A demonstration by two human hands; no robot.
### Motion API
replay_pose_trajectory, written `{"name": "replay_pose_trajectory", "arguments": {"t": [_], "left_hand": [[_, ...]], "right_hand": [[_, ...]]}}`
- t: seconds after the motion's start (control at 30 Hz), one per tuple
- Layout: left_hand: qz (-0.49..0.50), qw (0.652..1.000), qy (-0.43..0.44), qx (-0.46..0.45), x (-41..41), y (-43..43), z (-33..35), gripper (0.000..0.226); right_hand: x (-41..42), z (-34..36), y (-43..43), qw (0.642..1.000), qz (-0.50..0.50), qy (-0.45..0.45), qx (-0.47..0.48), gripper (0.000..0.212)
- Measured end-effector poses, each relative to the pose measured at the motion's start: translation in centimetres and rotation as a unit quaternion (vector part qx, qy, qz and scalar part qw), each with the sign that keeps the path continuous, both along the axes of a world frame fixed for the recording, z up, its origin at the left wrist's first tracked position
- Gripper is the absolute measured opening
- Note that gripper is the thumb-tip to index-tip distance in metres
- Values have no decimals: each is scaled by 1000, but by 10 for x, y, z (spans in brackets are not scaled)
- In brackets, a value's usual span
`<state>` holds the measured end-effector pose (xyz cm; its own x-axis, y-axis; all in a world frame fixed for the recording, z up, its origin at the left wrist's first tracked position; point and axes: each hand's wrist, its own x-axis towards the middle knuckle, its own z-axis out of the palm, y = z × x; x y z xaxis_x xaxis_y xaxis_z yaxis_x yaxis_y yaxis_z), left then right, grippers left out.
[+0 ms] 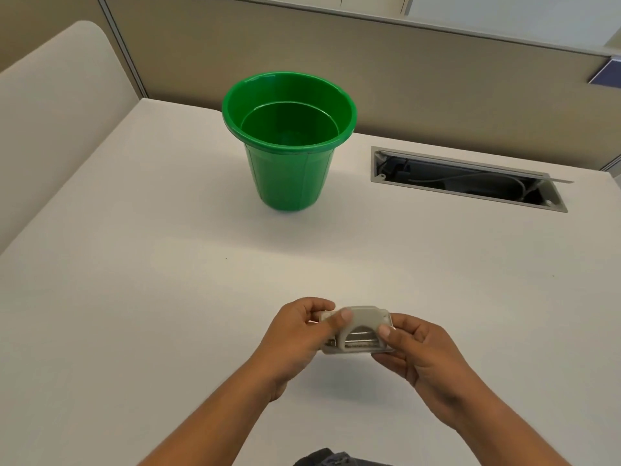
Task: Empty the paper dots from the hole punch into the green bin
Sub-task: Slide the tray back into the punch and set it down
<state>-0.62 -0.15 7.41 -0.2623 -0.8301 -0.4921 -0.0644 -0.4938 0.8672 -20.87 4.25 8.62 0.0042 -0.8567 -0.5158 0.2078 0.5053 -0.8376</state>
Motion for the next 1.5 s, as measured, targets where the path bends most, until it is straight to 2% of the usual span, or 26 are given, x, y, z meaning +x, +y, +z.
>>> {"name": "replay_pose_trajectory", "arguments": {"t": [0.1,0.2,0.3,0.4,0.53,0.77,0.9,1.03,1.17,1.23,1.3,1.5], "left_hand": [[21,998,-59,-14,-5,-4,-16,38],[59,991,-115,-35,-12,-9,-28,46],[89,987,-128,-34,-20,-17,-38,53],[106,983,-148,-32,-26,-27,-47,57],[108,977,-181,-45,-32,-36,-57,49],[94,970,-213,-71,-34,-41,-67,53],[85,966,-230,-81,-35,-41,-69,52],[93,961,-246,-83,-33,-40,-70,39],[77,955,-269,-97,-33,-40,-69,35],[70,952,-281,-97,-33,-41,-70,37],[65,949,-293,-96,-32,-40,-71,46],[79,952,-282,-92,-32,-38,-75,41]], "right_hand": [[-1,-17,-4,1000,-11,21,7,49],[1,-29,-9,996,-13,85,0,37],[-2,-38,-16,989,-11,145,2,19],[-6,-43,-24,983,-10,183,-11,15],[-9,-53,-32,974,-20,226,-25,16],[-10,-70,-40,966,-23,254,-33,14],[-12,-77,-38,961,-37,272,-27,25],[-9,-79,-36,956,-43,287,-36,6],[-12,-84,-35,950,-32,308,-35,4],[-13,-87,-33,944,-22,327,-35,20],[-13,-88,-33,938,-17,345,-35,26],[-12,-93,-32,926,-31,371,-59,28]]}}
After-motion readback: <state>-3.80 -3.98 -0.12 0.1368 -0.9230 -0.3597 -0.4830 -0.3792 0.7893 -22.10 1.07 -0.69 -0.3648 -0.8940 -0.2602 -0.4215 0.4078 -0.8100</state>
